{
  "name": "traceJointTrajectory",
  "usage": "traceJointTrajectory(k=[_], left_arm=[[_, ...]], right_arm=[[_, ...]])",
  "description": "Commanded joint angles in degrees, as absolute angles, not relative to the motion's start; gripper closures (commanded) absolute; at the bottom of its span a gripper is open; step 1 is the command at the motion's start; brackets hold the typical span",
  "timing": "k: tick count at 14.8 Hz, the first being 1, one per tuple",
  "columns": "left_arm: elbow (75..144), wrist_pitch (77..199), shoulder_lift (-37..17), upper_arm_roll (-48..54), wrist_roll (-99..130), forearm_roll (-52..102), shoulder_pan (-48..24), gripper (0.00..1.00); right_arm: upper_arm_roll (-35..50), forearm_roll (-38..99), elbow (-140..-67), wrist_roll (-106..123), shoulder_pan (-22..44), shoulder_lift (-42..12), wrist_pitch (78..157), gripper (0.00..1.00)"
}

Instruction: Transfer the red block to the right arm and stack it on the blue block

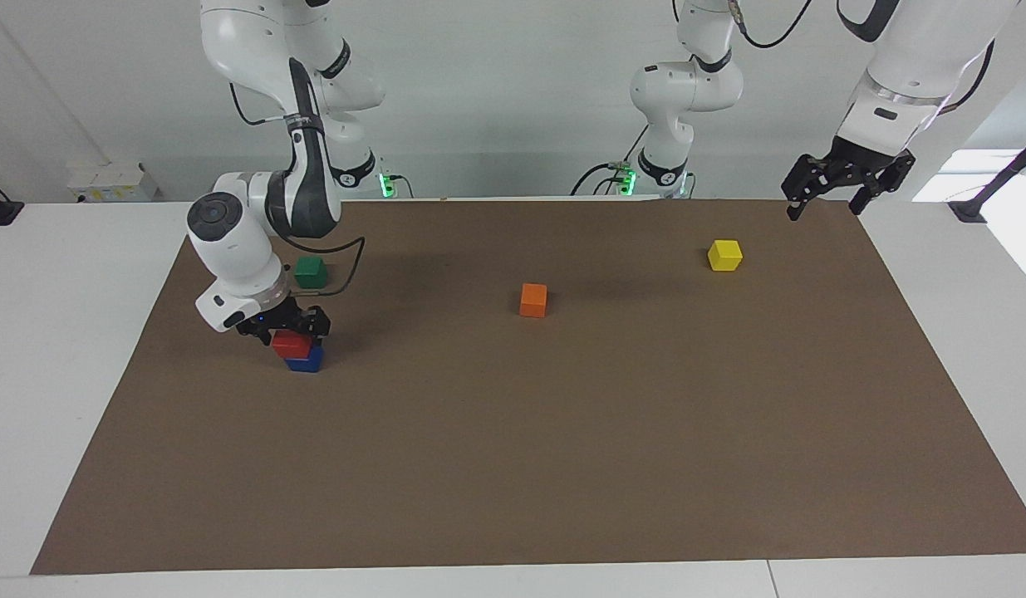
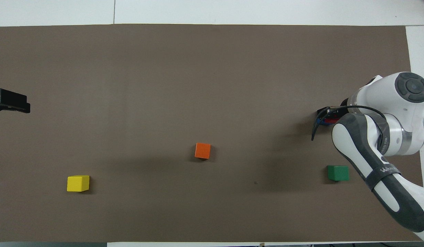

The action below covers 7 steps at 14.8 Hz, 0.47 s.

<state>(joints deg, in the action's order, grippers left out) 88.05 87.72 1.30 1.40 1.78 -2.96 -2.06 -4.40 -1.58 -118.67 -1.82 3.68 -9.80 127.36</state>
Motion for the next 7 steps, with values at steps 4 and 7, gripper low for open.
traceJointTrajectory(k=[4,7], left_arm=[[88.1,87.4,1.3,0.6,1.8,-2.3,-2.5,0.0],[88.0,87.4,1.6,0.6,1.6,-2.3,-2.5,0.0]], right_arm=[[-3.6,-3.1,-107.9,3.1,3.2,-7.0,116.6,0.0],[-3.5,-2.3,-104.8,4.8,2.9,-3.4,113.9,0.0]])
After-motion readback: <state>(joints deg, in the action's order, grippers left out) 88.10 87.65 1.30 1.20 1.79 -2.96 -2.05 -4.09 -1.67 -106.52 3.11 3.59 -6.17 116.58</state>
